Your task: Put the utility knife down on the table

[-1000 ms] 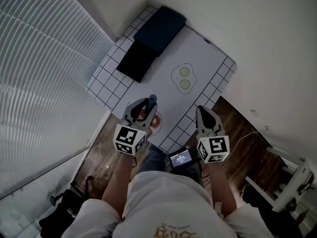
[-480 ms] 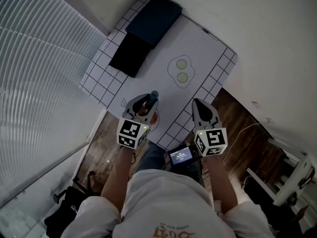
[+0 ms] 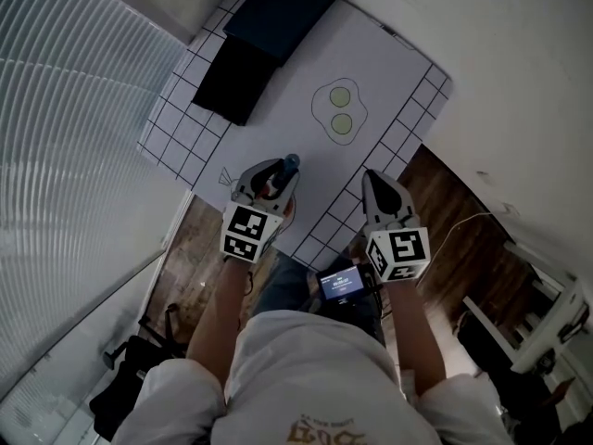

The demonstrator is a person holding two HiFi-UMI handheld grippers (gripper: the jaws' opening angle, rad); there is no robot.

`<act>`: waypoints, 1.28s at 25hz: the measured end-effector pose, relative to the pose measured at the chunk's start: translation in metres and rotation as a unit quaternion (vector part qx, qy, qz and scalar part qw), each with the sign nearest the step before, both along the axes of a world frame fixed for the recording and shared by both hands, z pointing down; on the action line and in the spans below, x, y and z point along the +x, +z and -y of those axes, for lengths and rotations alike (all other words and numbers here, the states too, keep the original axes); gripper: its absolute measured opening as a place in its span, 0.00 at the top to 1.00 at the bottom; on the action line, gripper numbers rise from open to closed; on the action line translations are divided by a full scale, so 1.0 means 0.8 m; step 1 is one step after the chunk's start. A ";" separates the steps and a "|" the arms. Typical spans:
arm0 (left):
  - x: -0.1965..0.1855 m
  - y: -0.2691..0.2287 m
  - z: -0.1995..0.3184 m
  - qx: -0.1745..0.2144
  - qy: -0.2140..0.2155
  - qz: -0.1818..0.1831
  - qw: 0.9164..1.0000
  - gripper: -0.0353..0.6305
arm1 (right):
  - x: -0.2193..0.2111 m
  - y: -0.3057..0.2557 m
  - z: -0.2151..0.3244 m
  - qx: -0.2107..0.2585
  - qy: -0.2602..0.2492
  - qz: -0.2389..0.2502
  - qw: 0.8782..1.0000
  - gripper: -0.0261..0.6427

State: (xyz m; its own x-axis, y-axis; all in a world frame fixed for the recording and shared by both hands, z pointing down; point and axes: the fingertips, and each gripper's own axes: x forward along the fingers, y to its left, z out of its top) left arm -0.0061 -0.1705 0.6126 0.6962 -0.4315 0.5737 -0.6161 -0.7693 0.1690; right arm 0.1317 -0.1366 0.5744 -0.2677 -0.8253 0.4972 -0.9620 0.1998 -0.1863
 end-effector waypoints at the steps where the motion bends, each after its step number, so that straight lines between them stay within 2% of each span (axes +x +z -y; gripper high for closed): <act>1: 0.002 0.003 -0.001 -0.001 0.003 0.004 1.000 0.74 | 0.001 0.002 -0.001 -0.002 0.002 0.001 1.000 0.95; 14: 0.019 0.037 -0.003 -0.011 0.023 0.029 0.999 0.74 | -0.014 0.024 0.003 -0.014 -0.008 0.013 1.000 0.95; 26: 0.025 0.043 0.000 -0.013 0.028 0.027 0.999 0.74 | -0.010 0.031 0.007 -0.017 -0.016 0.002 1.000 0.95; 32: 0.030 0.053 0.001 -0.014 0.034 0.037 0.999 0.74 | -0.009 0.034 0.003 -0.021 -0.014 -0.001 1.000 0.95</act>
